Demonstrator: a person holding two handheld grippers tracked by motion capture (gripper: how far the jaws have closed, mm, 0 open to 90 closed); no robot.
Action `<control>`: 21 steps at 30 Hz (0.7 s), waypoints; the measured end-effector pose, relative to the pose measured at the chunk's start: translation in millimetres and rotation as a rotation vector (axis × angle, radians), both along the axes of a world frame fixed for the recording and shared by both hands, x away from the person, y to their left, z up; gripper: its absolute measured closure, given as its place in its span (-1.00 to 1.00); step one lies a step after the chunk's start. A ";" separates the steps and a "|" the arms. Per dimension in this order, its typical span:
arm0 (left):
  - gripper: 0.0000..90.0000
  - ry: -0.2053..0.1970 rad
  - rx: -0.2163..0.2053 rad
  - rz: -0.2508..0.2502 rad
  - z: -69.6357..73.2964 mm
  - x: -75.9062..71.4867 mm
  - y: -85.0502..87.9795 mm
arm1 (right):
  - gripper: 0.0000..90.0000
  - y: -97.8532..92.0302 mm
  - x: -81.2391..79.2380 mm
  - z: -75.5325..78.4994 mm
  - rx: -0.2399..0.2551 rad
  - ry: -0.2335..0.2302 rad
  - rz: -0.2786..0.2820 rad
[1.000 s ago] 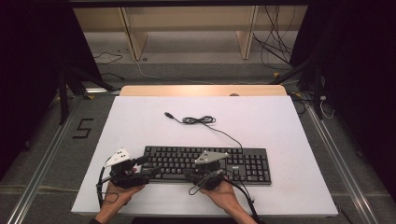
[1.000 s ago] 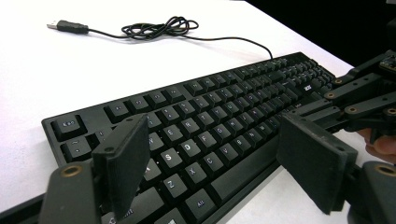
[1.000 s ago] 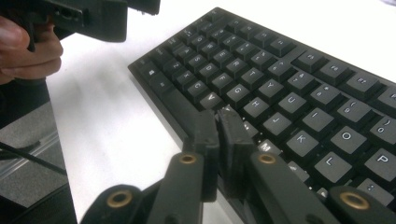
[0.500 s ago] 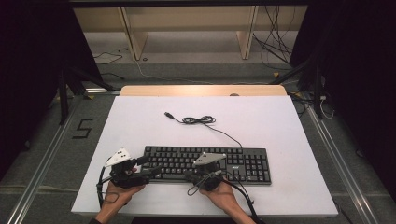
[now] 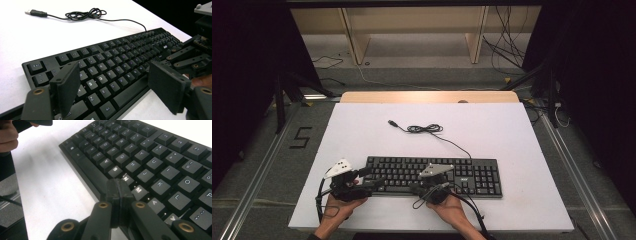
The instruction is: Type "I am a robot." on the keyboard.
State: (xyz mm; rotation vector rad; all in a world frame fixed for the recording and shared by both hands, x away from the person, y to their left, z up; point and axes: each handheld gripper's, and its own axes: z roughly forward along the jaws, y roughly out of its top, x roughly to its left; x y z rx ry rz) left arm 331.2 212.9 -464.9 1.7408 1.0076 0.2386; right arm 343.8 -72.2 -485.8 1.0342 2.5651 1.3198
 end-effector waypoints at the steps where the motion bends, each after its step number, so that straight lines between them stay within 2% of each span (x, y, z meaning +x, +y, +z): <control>1: -0.44 -0.001 0.001 0.000 0.0 0.0 0.1 | 1.00 0.0 0.0 -0.1 0.001 0.001 -0.001; 5: -0.43 -0.001 0.003 0.001 0.0 0.0 0.2 | 1.00 1.0 -0.2 -2.3 -0.024 -0.014 0.004; 21: -0.42 0.000 0.015 0.014 -1.1 3.1 -0.1 | 0.96 -0.2 -0.2 -2.5 -0.002 0.000 -0.008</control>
